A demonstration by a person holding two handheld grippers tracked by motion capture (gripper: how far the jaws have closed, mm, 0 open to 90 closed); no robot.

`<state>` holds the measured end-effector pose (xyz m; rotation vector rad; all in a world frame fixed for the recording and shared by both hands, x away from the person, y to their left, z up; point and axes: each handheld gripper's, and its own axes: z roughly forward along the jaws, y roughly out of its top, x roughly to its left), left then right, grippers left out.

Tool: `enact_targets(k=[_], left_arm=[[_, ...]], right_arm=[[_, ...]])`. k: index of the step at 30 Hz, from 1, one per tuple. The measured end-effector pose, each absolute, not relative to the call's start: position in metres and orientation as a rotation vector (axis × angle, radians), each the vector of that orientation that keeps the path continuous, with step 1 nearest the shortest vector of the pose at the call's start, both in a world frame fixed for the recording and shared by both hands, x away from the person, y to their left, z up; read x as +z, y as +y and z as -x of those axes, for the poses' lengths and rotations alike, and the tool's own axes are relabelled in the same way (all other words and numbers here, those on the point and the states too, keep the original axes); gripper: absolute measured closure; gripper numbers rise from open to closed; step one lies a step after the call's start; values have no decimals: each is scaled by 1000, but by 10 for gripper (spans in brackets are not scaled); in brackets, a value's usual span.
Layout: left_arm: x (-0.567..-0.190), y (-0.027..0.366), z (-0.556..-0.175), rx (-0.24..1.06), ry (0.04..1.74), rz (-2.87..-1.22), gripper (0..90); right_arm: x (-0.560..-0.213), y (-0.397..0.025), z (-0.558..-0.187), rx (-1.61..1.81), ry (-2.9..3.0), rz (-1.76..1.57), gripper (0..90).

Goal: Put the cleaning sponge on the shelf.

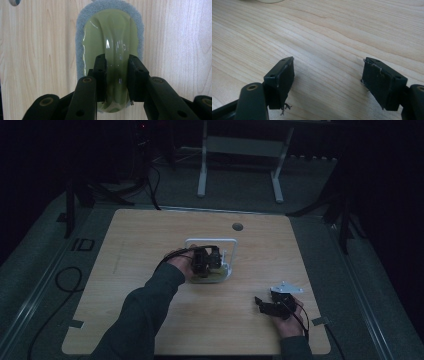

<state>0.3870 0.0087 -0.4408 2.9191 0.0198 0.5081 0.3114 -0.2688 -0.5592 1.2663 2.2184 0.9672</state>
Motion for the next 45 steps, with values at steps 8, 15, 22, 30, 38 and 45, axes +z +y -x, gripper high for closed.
enact_targets(k=[8,15,22,30,38,45], left_arm=[[-445,4,-390,524,1,-2943,719],[-448,2,-393,543,12,-2945,719],[-451,1,-396,551,20,-2954,718],[-453,-2,-397,575,7,-2959,718],[-455,-2,-399,576,11,-2961,717],[-457,-4,-401,578,17,-2965,716]], right_arm=[[-559,-269,-312,968,2218,-1266,252],[-559,-269,-312,968,2219,-1265,252],[-559,-269,-312,968,2219,-1265,252],[-559,-269,-312,968,2219,-1266,252],[-559,-269,-312,969,2219,-1268,252],[-559,-269,-311,968,2219,-1267,252]])
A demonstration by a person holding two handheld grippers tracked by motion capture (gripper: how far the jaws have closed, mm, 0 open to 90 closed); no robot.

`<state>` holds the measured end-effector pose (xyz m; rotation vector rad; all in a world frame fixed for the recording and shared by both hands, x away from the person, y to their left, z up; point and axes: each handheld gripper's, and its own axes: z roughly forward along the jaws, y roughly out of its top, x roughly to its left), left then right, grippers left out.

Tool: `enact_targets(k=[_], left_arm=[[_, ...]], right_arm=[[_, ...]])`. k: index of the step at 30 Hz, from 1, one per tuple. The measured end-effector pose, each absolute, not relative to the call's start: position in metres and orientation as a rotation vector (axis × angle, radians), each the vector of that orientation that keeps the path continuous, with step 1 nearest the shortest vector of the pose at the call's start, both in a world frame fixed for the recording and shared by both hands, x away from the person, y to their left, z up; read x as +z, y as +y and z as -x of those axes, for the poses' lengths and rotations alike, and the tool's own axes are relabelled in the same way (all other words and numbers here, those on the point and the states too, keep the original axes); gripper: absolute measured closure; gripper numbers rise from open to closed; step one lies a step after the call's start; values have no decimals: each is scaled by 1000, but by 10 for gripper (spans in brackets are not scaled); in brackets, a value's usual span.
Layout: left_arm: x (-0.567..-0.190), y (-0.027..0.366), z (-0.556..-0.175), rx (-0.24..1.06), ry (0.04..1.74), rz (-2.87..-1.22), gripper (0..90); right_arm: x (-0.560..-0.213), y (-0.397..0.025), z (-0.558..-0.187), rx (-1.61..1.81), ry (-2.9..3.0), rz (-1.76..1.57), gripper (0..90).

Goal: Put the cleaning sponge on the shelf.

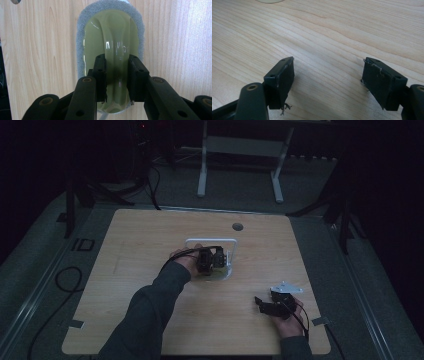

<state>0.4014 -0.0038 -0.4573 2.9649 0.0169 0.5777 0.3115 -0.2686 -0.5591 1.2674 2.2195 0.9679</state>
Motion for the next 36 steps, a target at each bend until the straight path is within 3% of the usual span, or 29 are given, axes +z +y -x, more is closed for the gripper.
enact_targets(k=[21,36], left_arm=[[-463,-6,-408,636,72,-2951,706],[-463,-6,-407,704,87,-2942,599]], right_arm=[[-559,-269,-312,967,2220,-1267,252],[-559,-269,-312,967,2220,-1266,252]])
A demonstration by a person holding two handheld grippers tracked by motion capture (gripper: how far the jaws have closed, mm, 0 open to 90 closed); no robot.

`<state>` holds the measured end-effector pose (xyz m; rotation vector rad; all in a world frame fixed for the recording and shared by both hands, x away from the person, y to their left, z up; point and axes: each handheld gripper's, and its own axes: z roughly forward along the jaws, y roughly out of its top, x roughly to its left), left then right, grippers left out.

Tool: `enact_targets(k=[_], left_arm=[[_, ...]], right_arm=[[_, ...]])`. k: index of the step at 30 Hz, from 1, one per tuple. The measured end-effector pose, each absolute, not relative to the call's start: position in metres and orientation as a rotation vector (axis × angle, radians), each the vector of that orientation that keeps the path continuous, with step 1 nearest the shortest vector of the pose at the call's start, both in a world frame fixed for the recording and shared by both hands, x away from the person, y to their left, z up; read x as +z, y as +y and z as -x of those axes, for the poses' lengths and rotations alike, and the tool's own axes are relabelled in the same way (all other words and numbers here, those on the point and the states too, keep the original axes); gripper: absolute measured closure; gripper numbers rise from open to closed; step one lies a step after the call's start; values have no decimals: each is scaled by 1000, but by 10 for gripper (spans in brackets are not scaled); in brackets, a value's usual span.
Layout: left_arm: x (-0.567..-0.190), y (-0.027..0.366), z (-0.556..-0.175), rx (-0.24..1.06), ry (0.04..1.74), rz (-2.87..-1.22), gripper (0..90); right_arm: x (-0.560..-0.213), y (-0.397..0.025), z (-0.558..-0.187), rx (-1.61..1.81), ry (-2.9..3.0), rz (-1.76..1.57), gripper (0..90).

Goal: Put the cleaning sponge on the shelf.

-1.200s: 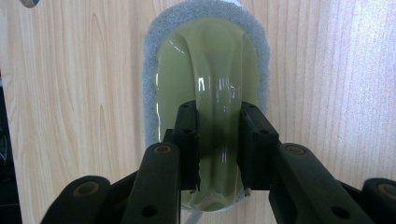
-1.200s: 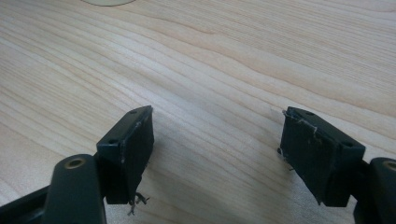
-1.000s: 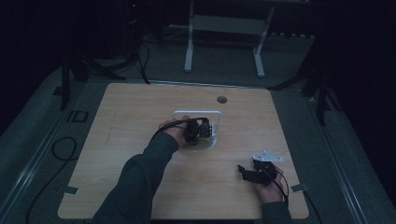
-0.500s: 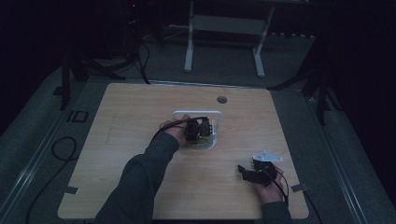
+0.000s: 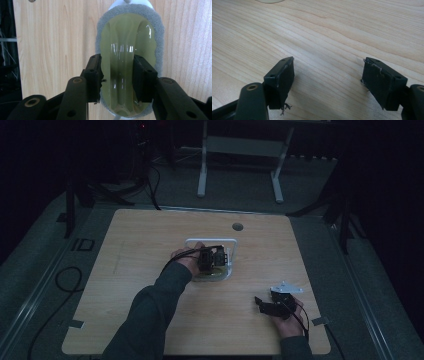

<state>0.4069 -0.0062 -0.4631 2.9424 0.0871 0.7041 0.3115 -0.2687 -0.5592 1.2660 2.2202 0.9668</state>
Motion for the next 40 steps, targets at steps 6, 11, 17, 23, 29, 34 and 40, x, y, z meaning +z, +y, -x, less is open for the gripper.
enact_targets(k=[6,11,17,23,29,34,40], left_arm=[[-461,-4,-404,702,169,-2937,522],[-457,-1,-401,700,199,-2911,490],[-450,3,-397,696,202,-2870,487],[-443,8,-391,676,196,-2834,489],[-433,16,-385,642,229,-2761,499],[-425,26,-381,628,274,-2694,499],[-419,42,-374,615,322,-2613,505]], right_arm=[[-559,-269,-311,967,2220,-1267,252],[-559,-269,-311,967,2220,-1266,252],[-559,-269,-311,967,2220,-1267,252],[-559,-269,-312,967,2220,-1266,252],[-559,-269,-312,968,2219,-1264,252],[-559,-269,-312,968,2219,-1265,252],[-559,-269,-312,967,2219,-1266,252]])
